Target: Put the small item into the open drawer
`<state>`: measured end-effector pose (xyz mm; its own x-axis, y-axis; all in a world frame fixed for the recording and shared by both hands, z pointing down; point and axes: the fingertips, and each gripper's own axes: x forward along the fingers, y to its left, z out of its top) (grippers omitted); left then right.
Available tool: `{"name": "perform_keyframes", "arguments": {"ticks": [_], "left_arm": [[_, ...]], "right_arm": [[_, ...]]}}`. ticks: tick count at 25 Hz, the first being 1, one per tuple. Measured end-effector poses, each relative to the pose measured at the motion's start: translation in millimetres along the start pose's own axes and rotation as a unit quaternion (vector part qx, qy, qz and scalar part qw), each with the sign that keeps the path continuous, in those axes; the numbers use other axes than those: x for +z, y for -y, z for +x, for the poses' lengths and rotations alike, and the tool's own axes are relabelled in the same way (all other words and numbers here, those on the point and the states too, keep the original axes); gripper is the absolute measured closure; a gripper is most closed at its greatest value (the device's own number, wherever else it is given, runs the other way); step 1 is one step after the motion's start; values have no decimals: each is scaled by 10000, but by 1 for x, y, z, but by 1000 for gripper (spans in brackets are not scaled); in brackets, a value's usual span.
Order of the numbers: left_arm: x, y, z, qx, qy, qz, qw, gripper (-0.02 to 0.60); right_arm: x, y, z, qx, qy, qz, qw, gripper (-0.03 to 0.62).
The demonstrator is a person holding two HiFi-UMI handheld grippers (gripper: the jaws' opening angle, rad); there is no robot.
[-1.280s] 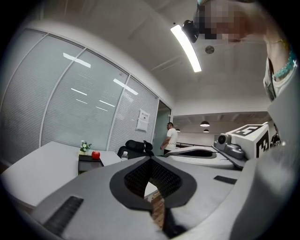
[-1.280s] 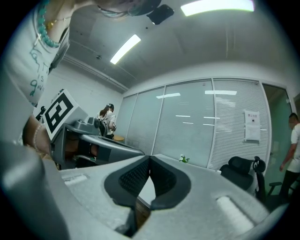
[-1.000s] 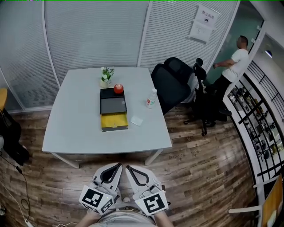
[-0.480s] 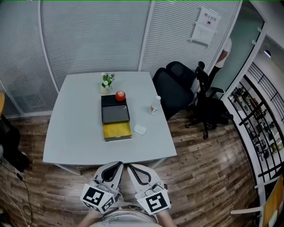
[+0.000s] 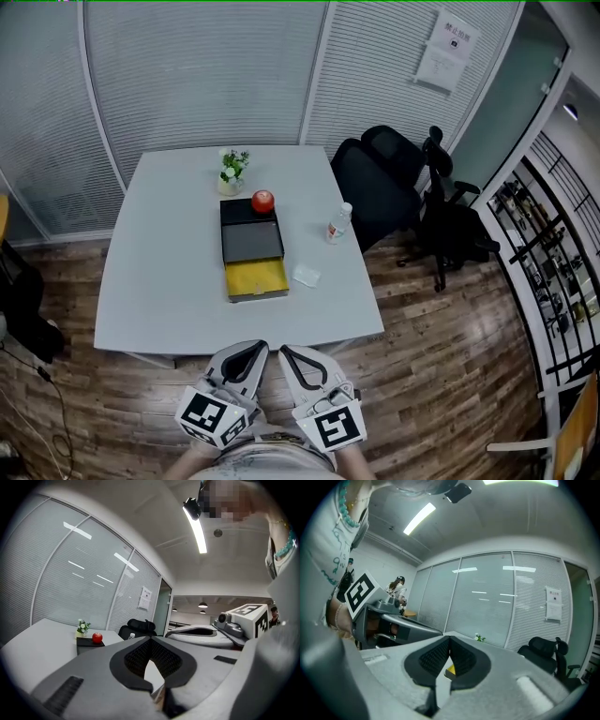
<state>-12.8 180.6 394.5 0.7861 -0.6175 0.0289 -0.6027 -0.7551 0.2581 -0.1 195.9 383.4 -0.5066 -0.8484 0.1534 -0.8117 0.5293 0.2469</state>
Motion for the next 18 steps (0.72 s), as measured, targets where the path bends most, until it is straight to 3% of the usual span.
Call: {"name": "perform_keyframes", "arguments": {"ticks": [18], "left_arm": [[0,-62,2,-76,-209,-60,9997,584]], "right_arm": [[-17,-4,59,8,-291,-62,9996,591]]}}
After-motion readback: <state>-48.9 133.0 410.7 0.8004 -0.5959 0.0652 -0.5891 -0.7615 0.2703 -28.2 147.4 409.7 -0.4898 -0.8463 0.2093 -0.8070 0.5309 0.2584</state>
